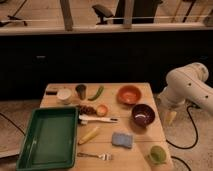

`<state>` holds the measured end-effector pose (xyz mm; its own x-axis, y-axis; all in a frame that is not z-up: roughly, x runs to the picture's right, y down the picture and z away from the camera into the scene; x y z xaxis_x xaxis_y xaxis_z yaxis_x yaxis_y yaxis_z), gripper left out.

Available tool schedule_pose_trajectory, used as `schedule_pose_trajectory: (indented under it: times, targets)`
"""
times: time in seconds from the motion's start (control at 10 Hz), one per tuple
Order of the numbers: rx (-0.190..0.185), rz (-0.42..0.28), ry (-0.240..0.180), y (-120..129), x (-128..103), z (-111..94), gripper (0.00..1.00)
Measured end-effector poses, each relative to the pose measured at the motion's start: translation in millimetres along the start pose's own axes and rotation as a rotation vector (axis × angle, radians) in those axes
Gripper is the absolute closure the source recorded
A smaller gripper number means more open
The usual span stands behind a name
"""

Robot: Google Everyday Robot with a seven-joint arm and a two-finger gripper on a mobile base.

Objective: Wipe tray with sponge

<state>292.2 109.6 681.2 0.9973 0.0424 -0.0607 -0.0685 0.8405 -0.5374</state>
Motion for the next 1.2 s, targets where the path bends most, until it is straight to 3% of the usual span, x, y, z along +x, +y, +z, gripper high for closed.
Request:
schedule_pose_trajectory:
  times: [0.9, 1.2]
  targets:
    - [-0.002, -0.003, 0.002, 1, 0, 1, 0.2]
    - [-0.015, -0.04, 0.023, 21, -15, 9, 0.2]
